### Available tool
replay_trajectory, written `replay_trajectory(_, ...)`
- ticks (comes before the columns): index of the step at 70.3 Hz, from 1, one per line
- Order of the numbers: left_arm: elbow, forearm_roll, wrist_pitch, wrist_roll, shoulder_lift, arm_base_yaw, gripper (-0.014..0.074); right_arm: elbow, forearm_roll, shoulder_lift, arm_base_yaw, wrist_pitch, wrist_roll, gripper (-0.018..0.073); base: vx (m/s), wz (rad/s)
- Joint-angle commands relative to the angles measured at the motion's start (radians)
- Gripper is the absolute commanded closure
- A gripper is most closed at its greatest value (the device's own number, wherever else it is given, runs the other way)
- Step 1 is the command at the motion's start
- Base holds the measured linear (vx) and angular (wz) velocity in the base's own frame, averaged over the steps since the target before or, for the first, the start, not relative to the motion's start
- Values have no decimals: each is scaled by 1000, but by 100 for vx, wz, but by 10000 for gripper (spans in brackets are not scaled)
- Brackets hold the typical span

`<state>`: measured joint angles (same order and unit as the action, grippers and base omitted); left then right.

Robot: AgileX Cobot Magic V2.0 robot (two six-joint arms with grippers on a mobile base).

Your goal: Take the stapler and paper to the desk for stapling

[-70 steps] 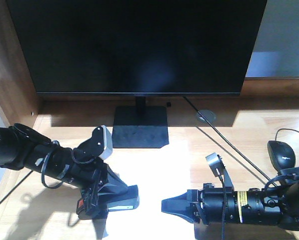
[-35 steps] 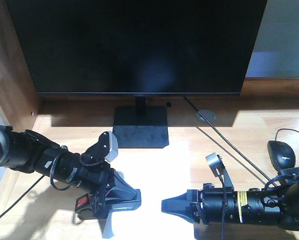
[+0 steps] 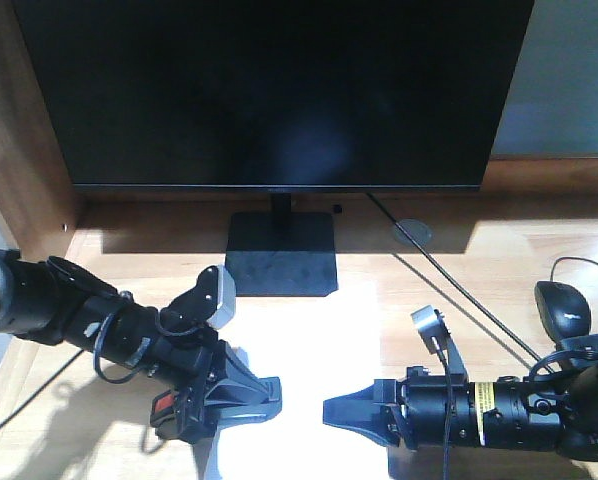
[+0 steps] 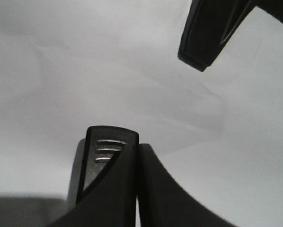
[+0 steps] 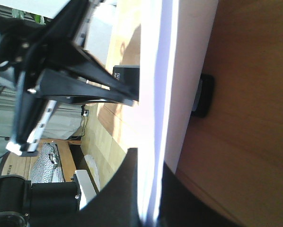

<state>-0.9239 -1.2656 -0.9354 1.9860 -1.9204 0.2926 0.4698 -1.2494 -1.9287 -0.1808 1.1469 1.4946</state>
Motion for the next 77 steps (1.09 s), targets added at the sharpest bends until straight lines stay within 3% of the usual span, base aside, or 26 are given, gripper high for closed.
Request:
replay_trajectory(1, -6, 16, 19, -3, 84, 5, 603, 15, 14, 32, -2, 78, -12, 562, 0, 0)
replay_trajectory(20, -6, 17, 50, -3, 237, 5, 603, 15, 14, 32, -2, 78, -12, 551, 0, 0)
replay_trajectory(29, -6, 17, 81, -3, 279, 5, 603, 15, 25, 32, -2, 78, -12, 486, 0, 0)
replay_trajectory(35, -6, 17, 94, -3, 296, 5, 603, 15, 43, 32, -2, 78, -14, 384, 0, 0)
replay_trajectory(49, -6, 17, 94, -3, 319, 5, 603, 15, 85, 38, -2, 76, -22, 55, 0, 0)
replay_trajectory(55, -6, 17, 97, -3, 328, 5, 603, 15, 98, 42, -2, 61, -35, -18, 0, 0)
replay_trajectory(77, -6, 17, 112, -7, 351, 5, 603, 16, 97, 153, -2, -163, -83, 3, 0, 0)
